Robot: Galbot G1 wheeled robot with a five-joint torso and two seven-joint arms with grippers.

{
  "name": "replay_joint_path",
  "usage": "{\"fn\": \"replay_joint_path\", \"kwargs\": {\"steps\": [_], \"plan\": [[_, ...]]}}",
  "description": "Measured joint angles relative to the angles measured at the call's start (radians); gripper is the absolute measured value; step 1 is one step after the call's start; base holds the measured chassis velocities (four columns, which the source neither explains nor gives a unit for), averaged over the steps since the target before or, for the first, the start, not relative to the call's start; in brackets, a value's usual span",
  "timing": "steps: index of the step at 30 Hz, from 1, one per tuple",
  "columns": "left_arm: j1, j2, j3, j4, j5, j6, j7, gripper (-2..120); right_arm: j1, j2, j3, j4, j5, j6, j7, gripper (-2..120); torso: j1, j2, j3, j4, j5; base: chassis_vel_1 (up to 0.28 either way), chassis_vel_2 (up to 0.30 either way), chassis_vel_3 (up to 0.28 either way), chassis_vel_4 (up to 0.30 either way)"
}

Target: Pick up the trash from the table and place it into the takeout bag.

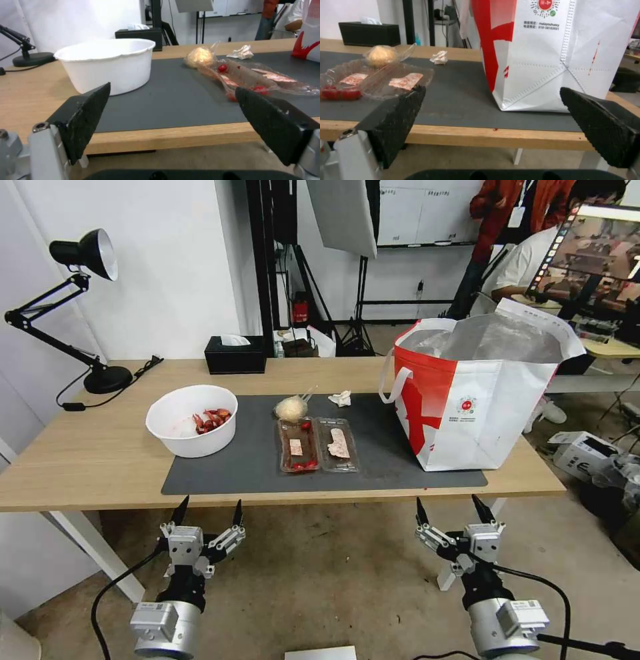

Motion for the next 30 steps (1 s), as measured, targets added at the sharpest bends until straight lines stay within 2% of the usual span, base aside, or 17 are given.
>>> {"fn": "replay_joint_path", "kwargs": {"steps": [14,18,21,22,25,26,28,29,30], "plan": [[0.000,0.000,0.000,0.000,0.000,0.000,0.000,100,0.000,0.000,0.000,0.000,0.000,-0.001,0.000,100,0.000,0.000,0.000,0.0000,0.0000,0.000,0.000,0.000,0.000],[-0.005,0.001,0.001,-0.001,-0.004,0.012,-0.002,100,-0.001,-0.018,0.016,0.018,0.015,-0.051,-0.009,100,0.000,0.000,0.000,0.0001,0.0000,0.000,0.000,0.000,0.000],[-0.037,0.011,0.008,-0.016,-0.038,0.093,-0.019,100,-0.006,-0.051,0.048,0.056,0.047,-0.150,-0.031,100,0.000,0.000,0.000,0.0000,0.0000,0.000,0.000,0.000,0.000],[-0.037,0.011,0.008,-0.016,-0.038,0.093,-0.019,100,-0.006,-0.051,0.048,0.056,0.047,-0.150,-0.031,100,0.000,0.000,0.000,0.0000,0.0000,0.000,0.000,0.000,0.000],[-0.077,0.025,0.018,-0.034,-0.082,0.200,-0.040,100,-0.012,-0.087,0.084,0.098,0.083,-0.262,-0.056,100,0.000,0.000,0.000,0.0000,0.0000,0.000,0.000,0.000,0.000],[-0.077,0.025,0.018,-0.034,-0.082,0.200,-0.040,100,-0.012,-0.087,0.084,0.098,0.083,-0.262,-0.056,100,0.000,0.000,0.000,0.0000,0.0000,0.000,0.000,0.000,0.000],[-0.111,0.035,0.027,-0.050,-0.118,0.288,-0.057,100,-0.016,-0.116,0.112,0.131,0.111,-0.350,-0.074,100,0.000,0.000,0.000,-0.0001,0.0000,0.000,0.000,0.000,0.000],[-0.111,0.035,0.027,-0.050,-0.118,0.288,-0.057,100,-0.016,-0.116,0.112,0.131,0.111,-0.350,-0.074,100,0.000,0.000,0.000,-0.0001,0.0000,0.000,0.000,0.000,0.000],[-0.122,0.039,0.030,-0.055,-0.131,0.318,-0.063,100,-0.017,-0.125,0.121,0.141,0.119,-0.377,-0.080,100,0.000,0.000,0.000,-0.0001,0.0001,0.000,0.000,0.000,0.000]]}}
